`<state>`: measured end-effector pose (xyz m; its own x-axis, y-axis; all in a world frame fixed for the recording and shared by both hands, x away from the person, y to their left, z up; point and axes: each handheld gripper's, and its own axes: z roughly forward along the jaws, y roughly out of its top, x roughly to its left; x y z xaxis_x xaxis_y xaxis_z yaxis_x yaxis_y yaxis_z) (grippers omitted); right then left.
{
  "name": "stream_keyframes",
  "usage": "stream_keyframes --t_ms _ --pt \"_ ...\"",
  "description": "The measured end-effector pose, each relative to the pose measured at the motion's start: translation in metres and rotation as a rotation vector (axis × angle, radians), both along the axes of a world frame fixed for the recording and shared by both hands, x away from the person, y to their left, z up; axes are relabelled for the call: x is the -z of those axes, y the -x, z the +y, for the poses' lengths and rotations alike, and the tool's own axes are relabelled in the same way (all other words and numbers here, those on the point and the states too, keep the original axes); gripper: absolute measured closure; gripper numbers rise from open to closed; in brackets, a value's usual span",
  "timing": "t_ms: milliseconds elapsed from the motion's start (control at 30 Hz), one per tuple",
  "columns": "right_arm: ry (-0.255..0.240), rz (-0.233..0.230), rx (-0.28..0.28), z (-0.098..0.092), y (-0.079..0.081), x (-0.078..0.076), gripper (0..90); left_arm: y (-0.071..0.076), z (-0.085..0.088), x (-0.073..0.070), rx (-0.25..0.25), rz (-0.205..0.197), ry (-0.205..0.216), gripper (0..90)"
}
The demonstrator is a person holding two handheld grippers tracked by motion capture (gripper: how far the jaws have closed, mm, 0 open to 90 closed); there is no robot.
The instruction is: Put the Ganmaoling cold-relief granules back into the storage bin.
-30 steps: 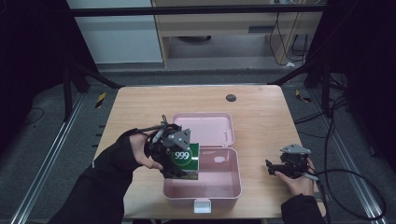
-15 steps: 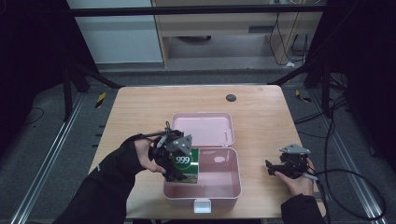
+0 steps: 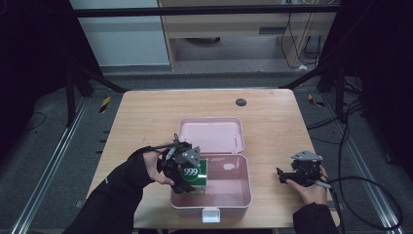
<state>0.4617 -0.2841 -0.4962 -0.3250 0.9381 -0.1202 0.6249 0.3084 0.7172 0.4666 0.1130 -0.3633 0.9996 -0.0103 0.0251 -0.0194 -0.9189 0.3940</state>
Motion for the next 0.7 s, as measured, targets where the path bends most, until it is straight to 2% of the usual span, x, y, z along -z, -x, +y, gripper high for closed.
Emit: stream_keyframes --t_ms 533,700 --pt "0.004 0.007 0.0 0.0 0.0 0.001 2.3 -0.001 0.0 0.018 -0.015 0.017 -0.012 13.7" --pt "0.003 0.013 -0.001 0.0 -0.001 0.001 1.9 -0.001 0.0 0.025 -0.019 0.014 -0.036 13.1"
